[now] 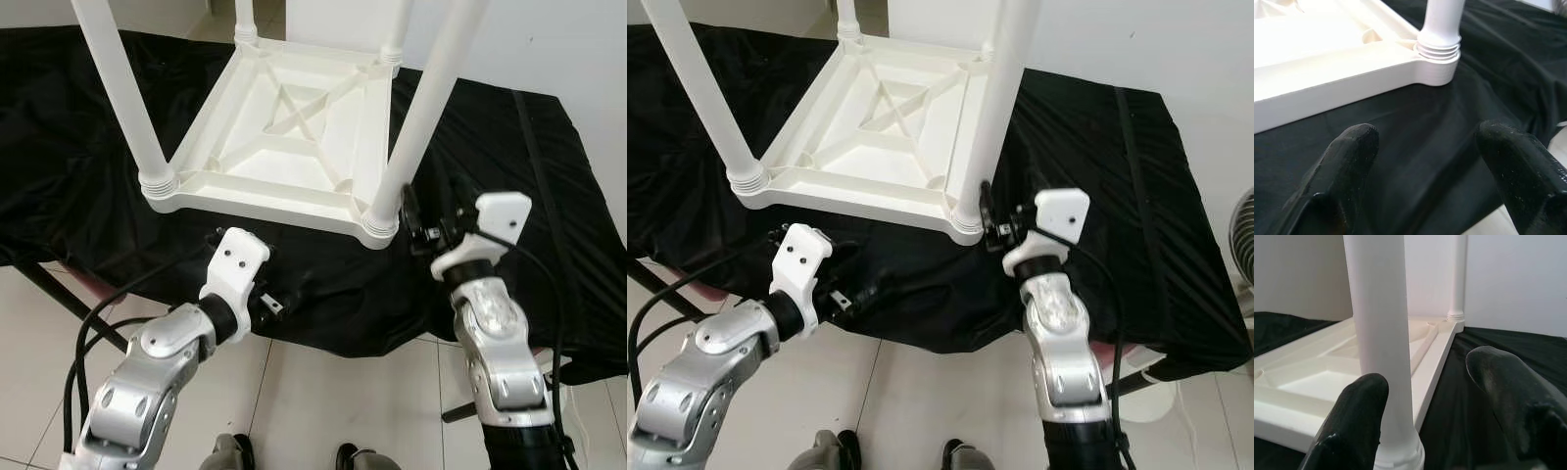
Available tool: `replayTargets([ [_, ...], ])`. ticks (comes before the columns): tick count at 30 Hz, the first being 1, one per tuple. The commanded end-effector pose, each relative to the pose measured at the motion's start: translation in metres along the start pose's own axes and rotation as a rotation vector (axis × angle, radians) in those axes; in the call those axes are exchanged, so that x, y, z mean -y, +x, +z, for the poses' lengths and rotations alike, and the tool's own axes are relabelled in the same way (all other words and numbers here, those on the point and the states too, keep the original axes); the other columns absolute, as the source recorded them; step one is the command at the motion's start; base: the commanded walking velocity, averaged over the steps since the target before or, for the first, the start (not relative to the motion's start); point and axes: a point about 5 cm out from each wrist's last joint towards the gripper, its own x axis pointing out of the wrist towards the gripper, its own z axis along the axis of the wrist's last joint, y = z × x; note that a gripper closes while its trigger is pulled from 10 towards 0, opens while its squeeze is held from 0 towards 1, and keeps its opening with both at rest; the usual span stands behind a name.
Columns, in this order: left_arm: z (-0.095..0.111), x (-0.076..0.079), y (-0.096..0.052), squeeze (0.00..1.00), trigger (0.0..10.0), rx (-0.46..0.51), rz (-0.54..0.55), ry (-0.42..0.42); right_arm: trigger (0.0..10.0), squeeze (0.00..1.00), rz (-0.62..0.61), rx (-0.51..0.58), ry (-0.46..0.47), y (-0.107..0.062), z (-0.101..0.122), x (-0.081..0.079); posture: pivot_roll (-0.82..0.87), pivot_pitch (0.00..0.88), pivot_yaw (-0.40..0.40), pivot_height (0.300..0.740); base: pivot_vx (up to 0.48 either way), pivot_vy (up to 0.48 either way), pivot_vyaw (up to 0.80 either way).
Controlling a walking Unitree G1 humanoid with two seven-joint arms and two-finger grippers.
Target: Building children table
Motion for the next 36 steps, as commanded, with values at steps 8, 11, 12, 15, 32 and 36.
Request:
replayTargets([
  [8,-0.022,-0.009,-0.039,0.0,10.0,-0.111,0.097,-0.015,10.0,0.0,0.233,-0.061,-0.014,-0.018,-0.011,-0.024,-0.06,0.161,0.038,0.74,0.0,0.0,0.0],
  [11,-0.024,-0.03,-0.063,0.0,10.0,-0.162,0.159,0.017,10.0,0.0,0.406,-0.078,-0.021,-0.025,-0.019,-0.041,-0.04,0.154,0.034,0.74,0.0,0.0,0.0],
  [12,-0.023,-0.035,-0.067,0.0,10.0,-0.169,0.173,0.029,10.0,0.0,0.444,-0.083,-0.017,-0.026,-0.022,-0.044,-0.04,0.154,0.034,0.74,0.0,0.0,0.0],
  [15,-0.019,-0.045,-0.072,0.0,10.0,-0.169,0.205,0.056,10.0,0.0,0.494,-0.088,-0.026,-0.027,-0.025,-0.049,-0.03,0.148,0.03,0.74,0.0,0.0,0.0],
  [32,0.084,-0.091,-0.046,0.0,10.0,0.153,0.168,0.253,10.0,0.0,0.858,-0.066,-0.07,-0.004,-0.025,-0.076,-0.01,0.139,0.018,0.74,0.0,0.0,0.0],
  [36,0.091,-0.094,-0.043,0.0,10.0,0.159,0.128,0.282,10.0,0.0,0.93,-0.057,-0.069,-0.005,-0.022,-0.079,-0.02,0.139,0.019,0.74,0.0,0.0,0.0],
])
